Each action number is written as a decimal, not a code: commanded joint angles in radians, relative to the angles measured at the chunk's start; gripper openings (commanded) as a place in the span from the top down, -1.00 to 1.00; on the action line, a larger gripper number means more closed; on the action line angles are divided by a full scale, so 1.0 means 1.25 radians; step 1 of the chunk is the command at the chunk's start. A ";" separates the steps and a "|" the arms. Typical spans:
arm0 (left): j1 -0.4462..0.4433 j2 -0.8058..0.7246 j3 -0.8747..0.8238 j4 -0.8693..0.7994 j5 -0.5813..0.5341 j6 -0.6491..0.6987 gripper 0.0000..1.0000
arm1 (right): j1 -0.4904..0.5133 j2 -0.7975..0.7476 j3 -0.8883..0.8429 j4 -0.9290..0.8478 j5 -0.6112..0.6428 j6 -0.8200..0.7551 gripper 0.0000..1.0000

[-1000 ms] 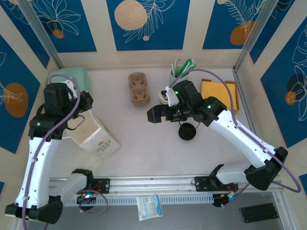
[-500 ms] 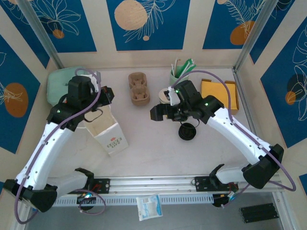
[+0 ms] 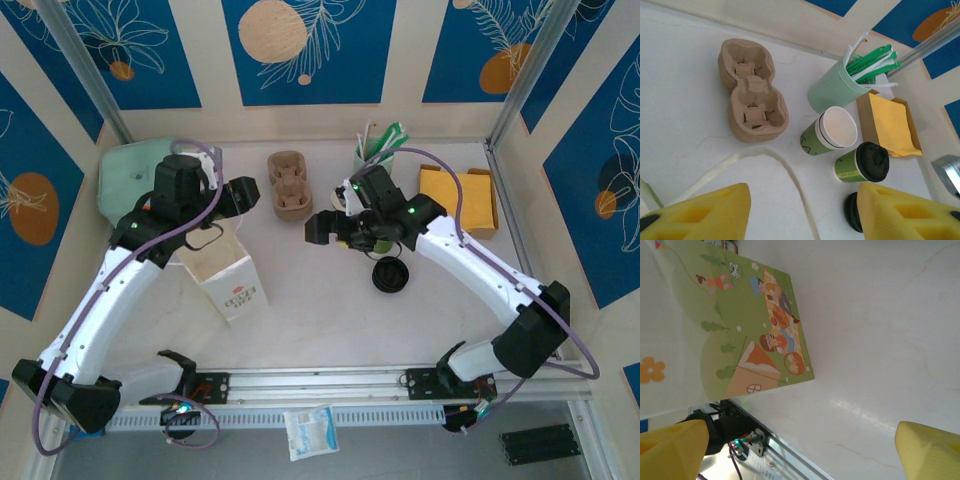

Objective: Pack the takeout coffee

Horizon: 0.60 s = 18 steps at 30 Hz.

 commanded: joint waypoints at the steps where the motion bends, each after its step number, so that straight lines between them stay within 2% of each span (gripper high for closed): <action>1: -0.007 -0.024 0.024 -0.012 0.018 0.028 -0.53 | -0.003 0.031 -0.001 0.055 0.009 0.072 -0.92; 4: -0.007 -0.041 0.028 -0.022 0.030 0.042 -0.80 | -0.005 0.062 0.003 0.094 0.018 0.119 -0.87; 5: -0.007 -0.048 0.030 -0.028 0.034 0.048 -0.97 | -0.004 0.077 0.007 0.106 0.027 0.142 -0.85; 13: -0.007 -0.110 0.047 -0.088 0.011 0.104 -0.99 | -0.014 0.212 0.063 0.143 0.121 0.264 -0.71; 15: -0.007 -0.126 0.048 -0.100 -0.005 0.117 -0.99 | -0.018 0.246 0.079 0.151 0.138 0.291 -0.64; 18: -0.006 -0.144 0.042 -0.108 -0.021 0.132 -0.99 | -0.023 0.298 0.107 0.171 0.143 0.326 -0.40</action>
